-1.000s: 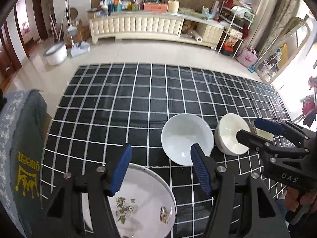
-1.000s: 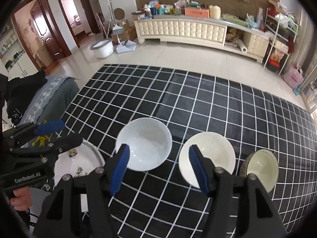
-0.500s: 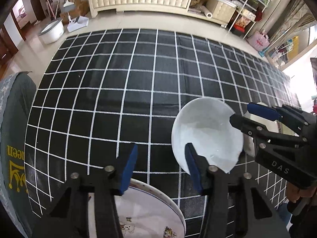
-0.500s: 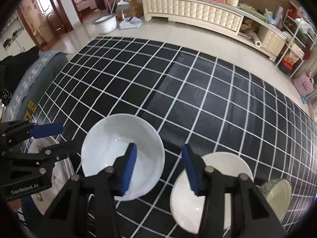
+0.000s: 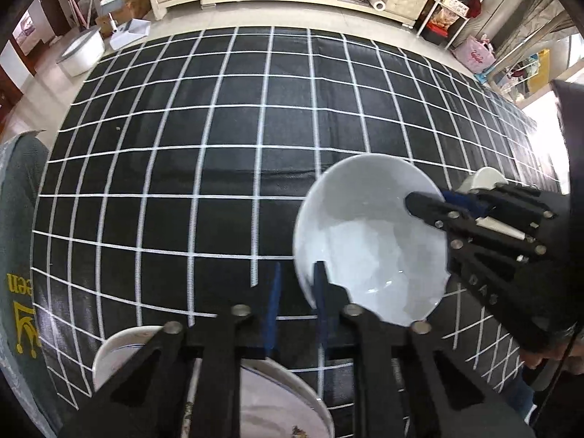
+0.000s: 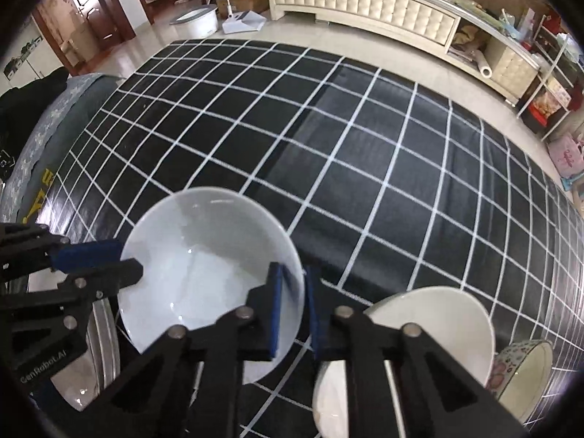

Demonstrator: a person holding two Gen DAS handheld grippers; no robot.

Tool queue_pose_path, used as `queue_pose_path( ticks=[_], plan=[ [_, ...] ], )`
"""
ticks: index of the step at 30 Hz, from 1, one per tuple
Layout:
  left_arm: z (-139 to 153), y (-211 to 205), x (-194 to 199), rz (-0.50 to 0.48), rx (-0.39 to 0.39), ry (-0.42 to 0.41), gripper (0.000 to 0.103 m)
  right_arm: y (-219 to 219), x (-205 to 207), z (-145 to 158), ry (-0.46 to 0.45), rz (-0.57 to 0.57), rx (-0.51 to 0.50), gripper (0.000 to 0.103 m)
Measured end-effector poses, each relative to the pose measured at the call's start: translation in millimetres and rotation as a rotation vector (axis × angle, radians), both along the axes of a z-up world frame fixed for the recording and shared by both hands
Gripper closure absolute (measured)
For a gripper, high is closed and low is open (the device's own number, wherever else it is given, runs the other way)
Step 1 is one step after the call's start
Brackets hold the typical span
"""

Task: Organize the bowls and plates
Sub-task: 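Carry the plain white bowl with the left tool beside the plate stack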

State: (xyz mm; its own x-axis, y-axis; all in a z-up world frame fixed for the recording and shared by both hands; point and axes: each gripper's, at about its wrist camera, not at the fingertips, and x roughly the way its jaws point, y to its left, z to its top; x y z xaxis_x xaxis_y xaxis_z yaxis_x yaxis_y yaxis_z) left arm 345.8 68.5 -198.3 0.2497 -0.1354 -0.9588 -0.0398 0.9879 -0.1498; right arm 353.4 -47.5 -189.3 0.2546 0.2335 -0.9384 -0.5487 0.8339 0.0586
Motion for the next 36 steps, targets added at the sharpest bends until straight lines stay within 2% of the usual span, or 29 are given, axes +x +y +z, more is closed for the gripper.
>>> queue_pose_path(
  ticks=[7,11,17,23,27,32,36],
  plan=[
    [-0.8,-6.6,1.2,0.004,0.024,-0.006,0.094,-0.6,-4.3,1.8,-0.021,-0.036,0.013,0.09],
    [6.3,0.8,-5.8,0.028,-0.025,-0.013,0.094,-5.3,-10.8,15.7,-0.021,-0.054,0.055,0.091],
    [40.2,1.5,-33.3,0.045,-0.014,-0.059,0.094,-4.4,-35.3,50.3,-0.071,-0.05,0.07,0.092],
    [70.2,1.2,-64.0,0.052,-0.032,-0.099,0.094,-14.3,-59.1,77.1,-0.084,-0.072,0.094,0.092],
    [81.7,-3.5,-77.7,0.039,-0.026,-0.12,0.094,-22.7,-77.2,88.0,-0.1,-0.089,0.103,0.092],
    [87.3,-14.5,-93.8,0.016,-0.025,-0.13,0.094,-36.7,-95.7,91.1,-0.09,-0.114,0.119,0.092],
    [82.5,-28.3,-111.4,0.002,-0.024,-0.12,0.094,-50.4,-109.5,82.5,-0.057,-0.144,0.132,0.092]
  ],
)
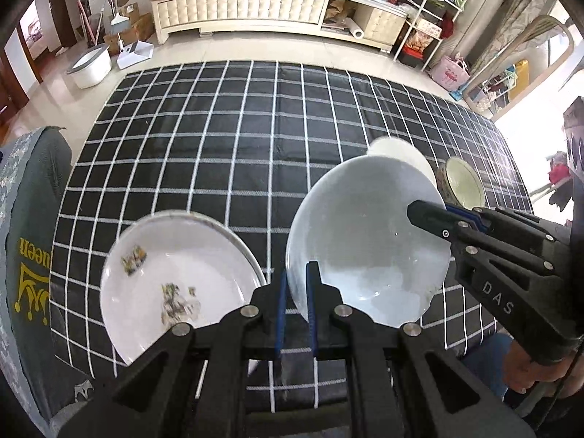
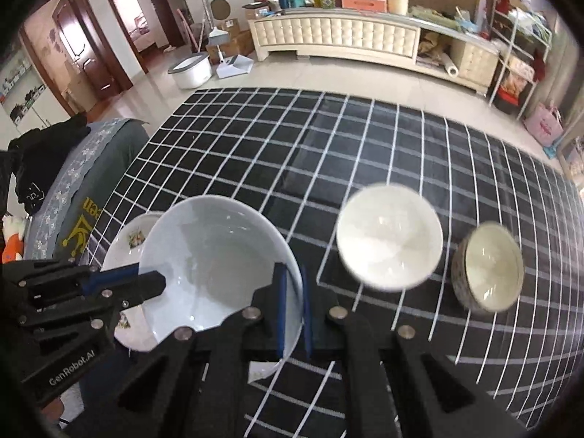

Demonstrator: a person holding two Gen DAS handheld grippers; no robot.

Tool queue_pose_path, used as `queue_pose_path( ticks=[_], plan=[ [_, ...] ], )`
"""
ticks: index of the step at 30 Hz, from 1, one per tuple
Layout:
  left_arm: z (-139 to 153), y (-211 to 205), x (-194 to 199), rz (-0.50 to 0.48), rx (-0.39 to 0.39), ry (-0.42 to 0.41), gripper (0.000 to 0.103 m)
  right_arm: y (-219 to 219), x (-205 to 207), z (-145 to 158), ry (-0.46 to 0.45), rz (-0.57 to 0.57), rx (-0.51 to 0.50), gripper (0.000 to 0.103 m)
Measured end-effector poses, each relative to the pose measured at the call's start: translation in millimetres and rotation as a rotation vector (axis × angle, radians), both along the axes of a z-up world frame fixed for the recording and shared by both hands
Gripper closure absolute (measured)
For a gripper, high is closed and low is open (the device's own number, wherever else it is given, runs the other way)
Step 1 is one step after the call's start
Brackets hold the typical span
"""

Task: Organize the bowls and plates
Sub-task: 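Carry the plain white bowl with the left tool beside the plate stack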

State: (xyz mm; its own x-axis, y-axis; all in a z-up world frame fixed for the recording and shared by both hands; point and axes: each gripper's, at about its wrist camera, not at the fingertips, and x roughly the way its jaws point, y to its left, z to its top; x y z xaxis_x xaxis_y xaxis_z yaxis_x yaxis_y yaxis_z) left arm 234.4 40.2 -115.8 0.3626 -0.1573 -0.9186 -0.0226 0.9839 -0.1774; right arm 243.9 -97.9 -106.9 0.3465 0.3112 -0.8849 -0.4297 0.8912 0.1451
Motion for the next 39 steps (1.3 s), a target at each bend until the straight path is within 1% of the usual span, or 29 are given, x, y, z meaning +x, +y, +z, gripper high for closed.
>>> queue_pose_path(
  ticks=[6,10,12,14,17,25,29,35,39],
  plan=[
    [-26.6,-10.2,-18.3,-0.009,-0.003,0.05,0.094,-9.9,-18.9,-24.9,0.042,-0.006,0.005,0.092],
    [-46.9,-13.9,-28.4,-0.007,-0.009,0.089,0.094,-15.2,-27.6,-45.7,0.092,-0.027,0.017,0.092],
    [-55.5,-16.9,-32.3,-0.002,0.004,0.1,0.094,-17.0,-28.9,-56.0,0.118,-0.037,0.023,0.092],
    [-62.1,-19.5,-32.9,-0.008,0.013,0.11,0.094,-19.7,-29.0,-64.8,0.143,-0.048,0.03,0.092],
    [-66.8,-20.8,-31.6,-0.011,-0.001,0.125,0.094,-22.4,-30.4,-73.7,0.161,-0.054,0.038,0.092],
    [-74.1,-22.1,-22.8,-0.009,0.001,0.129,0.094,-27.7,-25.1,-84.5,0.186,-0.068,0.037,0.093],
    [-73.7,-24.1,-19.9,-0.025,0.01,0.124,0.095,-32.5,-21.7,-87.9,0.205,-0.08,0.042,0.093],
    [-76.9,-24.5,-15.3,-0.028,0.024,0.123,0.095,-33.1,-20.4,-87.6,0.203,-0.072,0.034,0.093],
    [-78.6,-22.4,-16.6,-0.022,0.015,0.133,0.095,-33.1,-19.1,-88.0,0.208,-0.077,0.034,0.093]
  ],
)
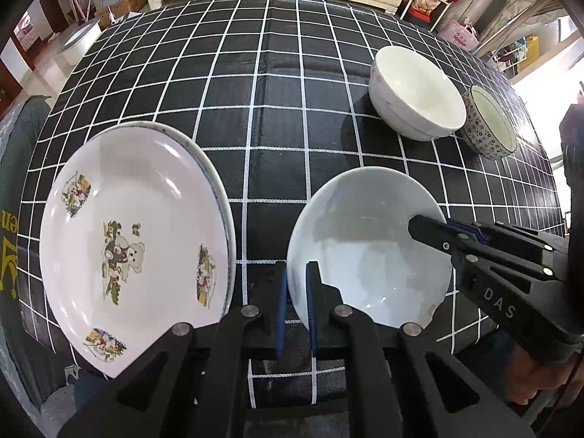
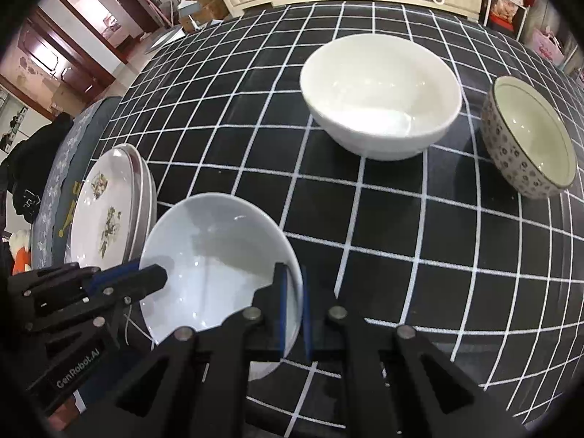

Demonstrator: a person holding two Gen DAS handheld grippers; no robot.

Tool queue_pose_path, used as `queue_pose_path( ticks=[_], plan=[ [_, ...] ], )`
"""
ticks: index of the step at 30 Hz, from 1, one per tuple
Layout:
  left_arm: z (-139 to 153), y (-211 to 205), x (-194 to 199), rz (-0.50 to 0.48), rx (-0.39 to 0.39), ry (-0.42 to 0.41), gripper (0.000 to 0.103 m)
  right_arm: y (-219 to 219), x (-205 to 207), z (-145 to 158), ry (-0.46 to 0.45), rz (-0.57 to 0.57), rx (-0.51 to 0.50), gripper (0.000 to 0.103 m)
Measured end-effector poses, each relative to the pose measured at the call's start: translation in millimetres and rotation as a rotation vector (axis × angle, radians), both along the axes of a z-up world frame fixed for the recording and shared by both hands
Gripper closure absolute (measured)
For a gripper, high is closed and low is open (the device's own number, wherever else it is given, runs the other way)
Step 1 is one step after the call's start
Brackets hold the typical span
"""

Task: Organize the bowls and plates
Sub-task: 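Carry the plain white bowl with the left tool beside the plate stack, then lower the white bowl onto the table and open the left tool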

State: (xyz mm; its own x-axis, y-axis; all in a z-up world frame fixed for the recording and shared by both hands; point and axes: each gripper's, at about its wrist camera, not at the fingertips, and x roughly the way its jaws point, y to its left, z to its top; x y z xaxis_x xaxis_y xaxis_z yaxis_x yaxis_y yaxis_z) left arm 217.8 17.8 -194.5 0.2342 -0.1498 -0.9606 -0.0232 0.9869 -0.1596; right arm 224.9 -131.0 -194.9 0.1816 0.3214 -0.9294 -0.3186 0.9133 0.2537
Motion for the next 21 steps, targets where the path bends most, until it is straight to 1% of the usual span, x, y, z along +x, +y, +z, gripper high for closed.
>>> queue_pose_path(
  ticks=[2,7,11,13,14,17,21],
  plan=[
    [-0.4,1.4,-0.8,0.001,-0.01,0.003,0.095,-0.7,0.0,0.1,0.003,-0.001,0.005,0.093],
    [0.0,4.6,-1.4,0.013,-0.018,0.018,0.095,5.4,-0.4,-0.6,0.013,0.017,-0.028,0.093],
    [8.5,1.7,-5.4,-0.007,0.018,-0.005,0.095,7.6,-3.1,5.1,-0.012,0.016,-0.057,0.093],
    [10.7,3.4,-7.4,-0.003,0.02,-0.005,0.094,8.3,-5.4,10.4,-0.029,0.018,-0.075,0.093],
    [12.4,4.4,-8.8,0.0,0.023,-0.008,0.094,7.5,-8.2,16.0,-0.053,0.021,-0.086,0.093],
    [19.2,7.9,-13.2,0.007,0.028,-0.026,0.094,3.7,-12.6,28.6,-0.09,0.019,-0.088,0.092],
    [32.6,11.5,-19.2,0.015,0.0,-0.054,0.093,-4.5,-18.9,42.7,-0.115,0.01,-0.077,0.092]
  ],
)
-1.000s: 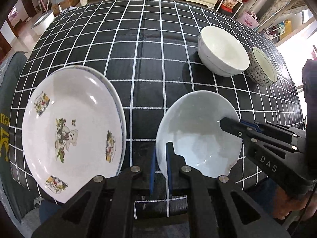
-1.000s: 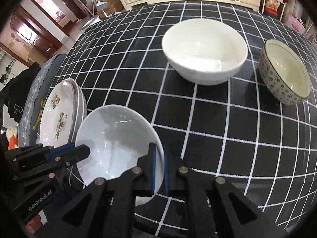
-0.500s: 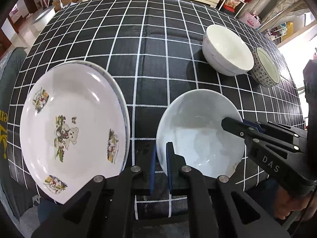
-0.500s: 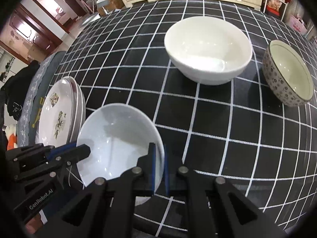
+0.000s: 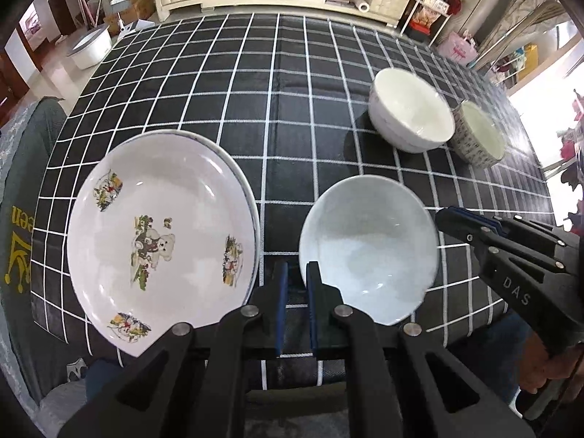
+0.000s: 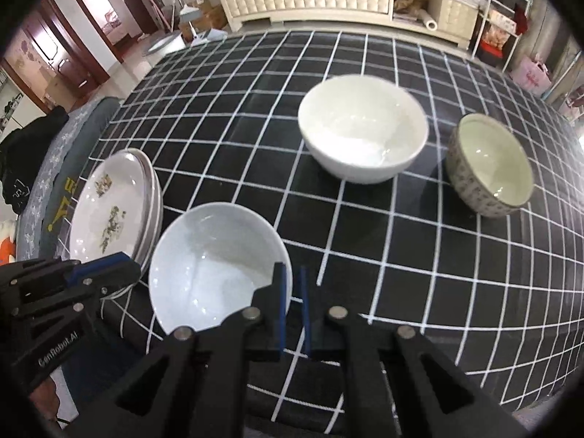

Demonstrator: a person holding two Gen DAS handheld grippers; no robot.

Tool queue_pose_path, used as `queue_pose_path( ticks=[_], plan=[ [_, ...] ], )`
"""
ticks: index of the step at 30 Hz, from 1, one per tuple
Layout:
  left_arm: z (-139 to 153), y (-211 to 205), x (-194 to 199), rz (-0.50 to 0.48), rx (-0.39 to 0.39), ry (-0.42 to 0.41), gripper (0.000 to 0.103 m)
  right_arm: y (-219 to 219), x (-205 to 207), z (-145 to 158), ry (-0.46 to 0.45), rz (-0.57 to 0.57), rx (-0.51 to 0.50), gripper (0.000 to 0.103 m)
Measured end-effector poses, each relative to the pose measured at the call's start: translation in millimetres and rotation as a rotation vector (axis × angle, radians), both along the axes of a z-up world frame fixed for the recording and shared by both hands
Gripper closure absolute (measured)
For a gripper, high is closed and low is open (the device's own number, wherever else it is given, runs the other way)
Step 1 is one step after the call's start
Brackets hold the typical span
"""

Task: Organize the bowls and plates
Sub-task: 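Lower the white bowl onto the table and open the left tool, then move the left tool to the cream bowl and grip its rim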

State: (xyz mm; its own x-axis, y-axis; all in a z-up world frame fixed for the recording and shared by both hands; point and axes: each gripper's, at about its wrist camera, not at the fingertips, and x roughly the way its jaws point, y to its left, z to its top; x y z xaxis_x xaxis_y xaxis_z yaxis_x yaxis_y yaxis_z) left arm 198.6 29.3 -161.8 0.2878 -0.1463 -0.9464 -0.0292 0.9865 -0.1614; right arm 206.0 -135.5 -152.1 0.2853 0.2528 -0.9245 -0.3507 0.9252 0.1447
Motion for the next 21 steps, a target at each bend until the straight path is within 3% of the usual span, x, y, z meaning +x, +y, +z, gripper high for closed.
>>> queue_pose_path(
  ticks=[7,12,16,19,21],
  plan=[
    [34.8,-8.4,-12.1,-0.025,0.024,-0.082,0.074,-13.7,-8.0,24.3,-0.044,-0.017,0.014,0.088],
    [60.6,-20.4,-13.7,-0.057,0.019,-0.149,0.064,-24.7,-8.6,40.6,-0.084,-0.049,0.035,0.06],
    [75.5,-30.2,-4.9,-0.082,0.008,-0.177,0.062,-32.9,-5.5,52.8,-0.108,-0.06,0.044,0.054],
    [85.8,-37.6,2.5,-0.092,0.022,-0.196,0.053,-38.7,0.9,63.1,-0.128,-0.068,0.039,0.051],
    [90.7,-42.9,8.3,-0.102,0.019,-0.209,0.051,-42.9,5.7,69.9,-0.142,-0.074,0.052,0.043]
  ],
)
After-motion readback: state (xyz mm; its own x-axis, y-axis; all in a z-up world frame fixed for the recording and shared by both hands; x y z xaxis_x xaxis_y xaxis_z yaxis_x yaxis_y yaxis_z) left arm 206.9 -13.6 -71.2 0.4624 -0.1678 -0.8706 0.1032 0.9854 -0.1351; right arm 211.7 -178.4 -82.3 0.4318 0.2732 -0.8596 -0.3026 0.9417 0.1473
